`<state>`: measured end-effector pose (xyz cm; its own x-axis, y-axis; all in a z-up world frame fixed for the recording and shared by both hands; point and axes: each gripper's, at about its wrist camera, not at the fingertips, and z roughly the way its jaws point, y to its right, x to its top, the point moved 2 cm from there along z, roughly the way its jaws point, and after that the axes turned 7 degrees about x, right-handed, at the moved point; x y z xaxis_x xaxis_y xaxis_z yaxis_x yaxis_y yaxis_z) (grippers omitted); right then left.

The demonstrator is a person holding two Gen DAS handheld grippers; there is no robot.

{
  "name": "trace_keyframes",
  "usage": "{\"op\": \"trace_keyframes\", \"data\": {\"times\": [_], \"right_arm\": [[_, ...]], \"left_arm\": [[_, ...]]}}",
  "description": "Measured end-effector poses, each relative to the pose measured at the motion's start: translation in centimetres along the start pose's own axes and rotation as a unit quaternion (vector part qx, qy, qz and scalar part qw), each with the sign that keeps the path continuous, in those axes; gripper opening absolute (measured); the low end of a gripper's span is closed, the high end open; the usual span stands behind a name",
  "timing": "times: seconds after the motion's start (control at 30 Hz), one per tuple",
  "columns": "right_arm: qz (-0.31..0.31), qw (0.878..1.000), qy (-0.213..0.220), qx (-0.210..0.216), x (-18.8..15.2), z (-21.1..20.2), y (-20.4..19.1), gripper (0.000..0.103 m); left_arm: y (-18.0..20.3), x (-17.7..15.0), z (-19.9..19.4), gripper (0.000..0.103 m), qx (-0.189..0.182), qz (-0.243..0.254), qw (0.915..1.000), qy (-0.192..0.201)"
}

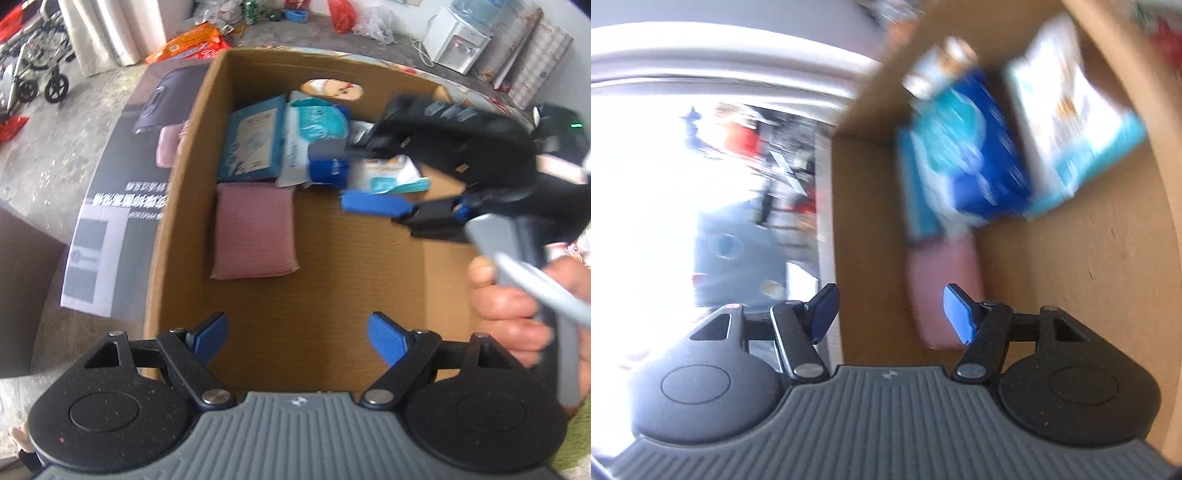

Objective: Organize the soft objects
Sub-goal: 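Move the right tool back toward the plush pig and white bag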

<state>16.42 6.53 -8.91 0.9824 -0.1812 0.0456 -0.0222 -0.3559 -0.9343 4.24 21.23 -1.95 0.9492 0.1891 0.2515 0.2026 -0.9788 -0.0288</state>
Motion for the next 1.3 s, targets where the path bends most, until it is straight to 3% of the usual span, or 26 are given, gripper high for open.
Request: {"op": "trace_keyframes", "data": {"times": [0.13, 0.27, 0.47, 0.67, 0.8, 1.03, 1.2, 1.3], "right_arm": [[-0.026, 0.997, 0.048, 0.046, 2.1, -6.9, -1.1, 0.063], [-0.038, 0.994, 0.101, 0.034, 3.8, -15.7, -0.8, 0.063], [-0.02, 0.984, 0.171, -0.05, 3.9, -29.6, 2.7, 0.064], [0.017, 0.969, 0.202, -0.144, 1.9, -38.5, 9.2, 0.064], [0.05, 0.965, 0.202, -0.162, 0.2, -39.8, 13.7, 0.063], [0.103, 0.964, 0.189, -0.156, 0.3, -36.5, 17.9, 0.063], [0.19, 0.952, 0.203, -0.13, 0.2, -34.0, 21.6, 0.063], [0.221, 0.945, 0.211, -0.12, 0.3, -32.5, 23.1, 0.063]], "left_arm": [[3.2, 0.5, -0.9, 0.085, -0.008, 0.018, 0.9997, 0.011], [7.3, 1.2, -1.8, 0.085, -0.022, 0.041, 0.9987, 0.023], [15.5, 2.7, -2.9, 0.085, -0.052, 0.085, 0.9939, 0.048], [25.1, 3.4, -2.1, 0.085, -0.082, 0.134, 0.9857, 0.061], [29.9, 4.5, -0.8, 0.083, -0.093, 0.141, 0.9845, 0.046], [35.8, 6.9, 2.3, 0.079, -0.086, 0.16, 0.9834, 0.002], [38.7, 7.9, 4.7, 0.078, -0.084, 0.158, 0.9833, -0.033], [39.8, 8.4, 6.5, 0.073, -0.084, 0.144, 0.9839, -0.065]]}}
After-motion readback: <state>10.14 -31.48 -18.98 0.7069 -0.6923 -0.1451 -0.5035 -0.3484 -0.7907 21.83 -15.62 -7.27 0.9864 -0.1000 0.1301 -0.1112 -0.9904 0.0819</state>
